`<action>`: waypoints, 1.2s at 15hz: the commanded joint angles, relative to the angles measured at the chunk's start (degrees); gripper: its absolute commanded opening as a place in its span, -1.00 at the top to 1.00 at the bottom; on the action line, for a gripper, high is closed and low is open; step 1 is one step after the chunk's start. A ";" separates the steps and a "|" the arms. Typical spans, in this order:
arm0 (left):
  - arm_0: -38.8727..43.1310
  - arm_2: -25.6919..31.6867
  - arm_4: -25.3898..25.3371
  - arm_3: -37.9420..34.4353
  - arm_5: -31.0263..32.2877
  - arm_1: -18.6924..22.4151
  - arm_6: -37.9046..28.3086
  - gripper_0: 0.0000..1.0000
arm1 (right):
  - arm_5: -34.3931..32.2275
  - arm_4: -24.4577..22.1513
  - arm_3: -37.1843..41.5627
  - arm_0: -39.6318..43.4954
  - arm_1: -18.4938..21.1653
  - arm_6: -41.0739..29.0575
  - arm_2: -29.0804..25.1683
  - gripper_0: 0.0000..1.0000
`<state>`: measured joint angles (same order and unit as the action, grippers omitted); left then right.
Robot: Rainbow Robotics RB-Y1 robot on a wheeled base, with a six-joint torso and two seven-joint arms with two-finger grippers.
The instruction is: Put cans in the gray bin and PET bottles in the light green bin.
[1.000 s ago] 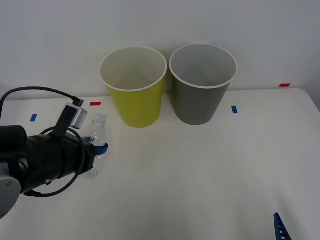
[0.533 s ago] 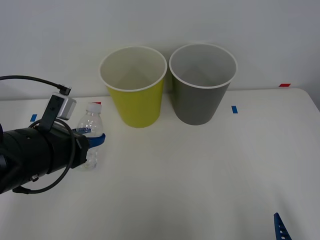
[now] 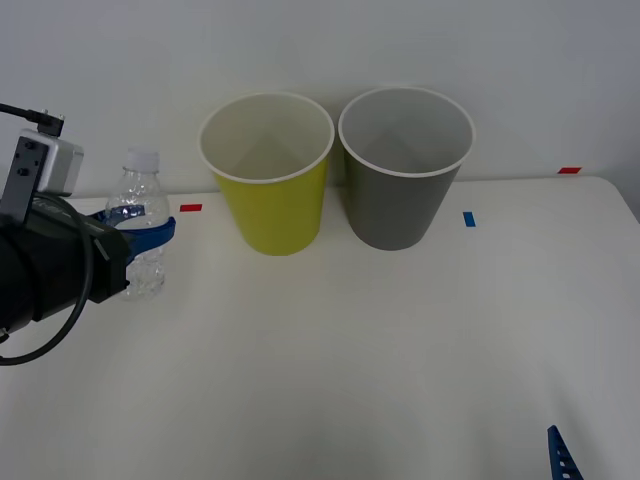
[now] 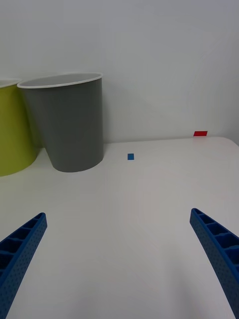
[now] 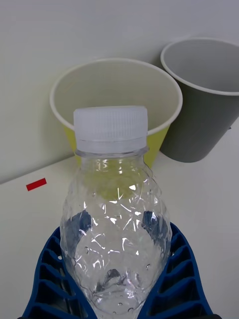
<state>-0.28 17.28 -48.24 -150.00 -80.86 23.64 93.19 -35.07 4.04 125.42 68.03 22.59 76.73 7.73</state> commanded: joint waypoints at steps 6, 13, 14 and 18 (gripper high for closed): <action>-13.51 2.14 4.55 0.58 0.70 -2.20 1.47 1.00 | 0.00 0.00 0.00 0.00 0.00 0.00 0.00 -1.00; -22.92 -6.82 16.33 9.37 7.73 -6.42 1.38 1.00 | 0.00 0.00 0.00 0.00 0.00 0.00 0.00 -1.00; -23.53 -7.88 16.95 10.87 8.79 -7.12 1.38 1.00 | 0.00 0.00 0.00 0.00 0.00 0.00 0.00 -1.00; -26.08 -11.83 20.02 16.32 14.33 -8.53 1.65 1.00 | 0.00 0.00 0.00 0.00 0.00 0.00 0.00 -1.00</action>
<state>-25.65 6.53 -29.49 -134.93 -67.72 15.37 94.73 -35.07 4.04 125.42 68.03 22.59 76.73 7.73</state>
